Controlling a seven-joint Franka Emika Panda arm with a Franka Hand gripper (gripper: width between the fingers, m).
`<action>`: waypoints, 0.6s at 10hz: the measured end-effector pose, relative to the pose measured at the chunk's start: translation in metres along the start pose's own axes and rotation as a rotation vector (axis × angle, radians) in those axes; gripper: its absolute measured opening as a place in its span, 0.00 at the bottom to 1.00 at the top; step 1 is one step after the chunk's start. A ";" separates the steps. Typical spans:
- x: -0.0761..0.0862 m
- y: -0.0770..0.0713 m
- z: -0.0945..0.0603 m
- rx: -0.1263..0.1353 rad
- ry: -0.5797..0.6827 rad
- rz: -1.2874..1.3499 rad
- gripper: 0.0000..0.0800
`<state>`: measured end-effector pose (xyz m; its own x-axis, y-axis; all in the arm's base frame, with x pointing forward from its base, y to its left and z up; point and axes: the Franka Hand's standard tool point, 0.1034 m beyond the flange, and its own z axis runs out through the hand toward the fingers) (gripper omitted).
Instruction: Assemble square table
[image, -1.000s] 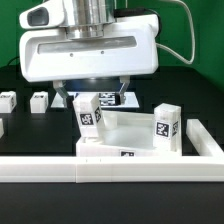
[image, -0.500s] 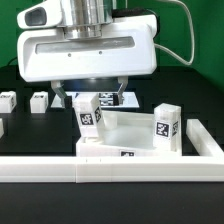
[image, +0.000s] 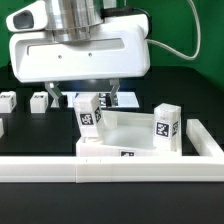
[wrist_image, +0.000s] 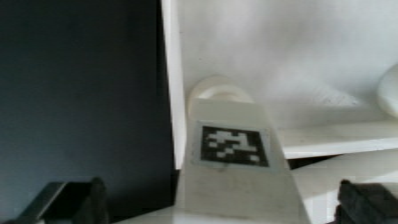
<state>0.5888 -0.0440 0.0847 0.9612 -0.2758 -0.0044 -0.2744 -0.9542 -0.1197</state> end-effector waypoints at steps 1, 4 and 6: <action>-0.001 -0.001 0.001 -0.001 0.000 -0.002 0.81; -0.001 -0.002 0.001 -0.002 0.002 -0.005 0.67; -0.001 -0.002 0.001 -0.002 0.002 -0.005 0.43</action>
Offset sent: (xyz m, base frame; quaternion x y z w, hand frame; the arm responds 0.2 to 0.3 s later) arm 0.0000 0.0000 0.0000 0.0000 0.0000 0.0000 1.0000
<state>0.5882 -0.0419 0.0834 0.9624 -0.2716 -0.0016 -0.2699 -0.9556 -0.1179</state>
